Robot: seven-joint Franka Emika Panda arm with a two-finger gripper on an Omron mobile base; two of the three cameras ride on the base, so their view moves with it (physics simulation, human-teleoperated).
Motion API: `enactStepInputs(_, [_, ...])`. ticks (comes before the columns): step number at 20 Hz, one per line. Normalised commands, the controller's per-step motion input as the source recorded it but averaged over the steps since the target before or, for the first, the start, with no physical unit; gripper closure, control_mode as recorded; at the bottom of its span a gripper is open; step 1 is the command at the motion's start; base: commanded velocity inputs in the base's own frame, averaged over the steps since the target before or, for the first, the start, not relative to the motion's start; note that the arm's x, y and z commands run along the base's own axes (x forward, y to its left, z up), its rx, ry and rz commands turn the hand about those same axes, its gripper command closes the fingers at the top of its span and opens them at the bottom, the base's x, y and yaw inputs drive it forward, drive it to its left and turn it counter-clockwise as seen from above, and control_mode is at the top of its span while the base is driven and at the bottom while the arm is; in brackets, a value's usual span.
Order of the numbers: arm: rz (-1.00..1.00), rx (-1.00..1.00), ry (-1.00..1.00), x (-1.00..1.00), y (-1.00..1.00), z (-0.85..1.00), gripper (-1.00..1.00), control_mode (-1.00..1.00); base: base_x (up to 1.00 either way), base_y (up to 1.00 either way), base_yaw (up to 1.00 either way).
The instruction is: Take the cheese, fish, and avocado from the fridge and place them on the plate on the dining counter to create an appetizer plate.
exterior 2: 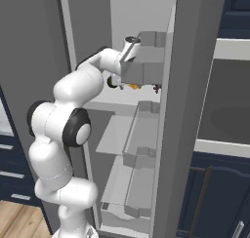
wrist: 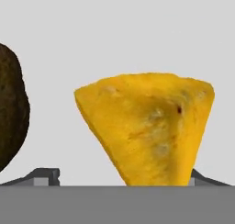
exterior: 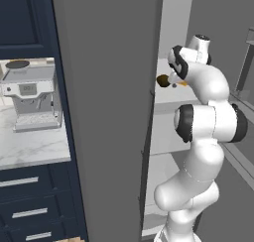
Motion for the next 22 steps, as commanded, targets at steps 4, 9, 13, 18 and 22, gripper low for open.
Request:
enactStepInputs(4, [0.15, 0.0, -0.12, 0.51, 0.0, -0.39, -1.0, -1.0, 0.0, 0.0, 0.0])
enactStepInputs(9, [0.12, -0.04, -0.12, 0.56, 0.07, -0.54, -1.0, -1.0, 0.0, 0.0, 0.0])
enactStepInputs(13, [0.11, -0.06, -0.01, 0.53, 0.18, -0.65, -1.0, -1.0, 0.0, 0.0, 0.0])
enactStepInputs(18, [0.02, -0.05, 0.0, 0.18, 0.28, -0.44, 1.0, -1.0, 0.0, 0.0, 0.0])
enactStepInputs(22, [0.0, 0.0, -0.02, -0.26, 0.0, -0.18, 1.0, -1.0, 0.0, 0.0, 0.0])
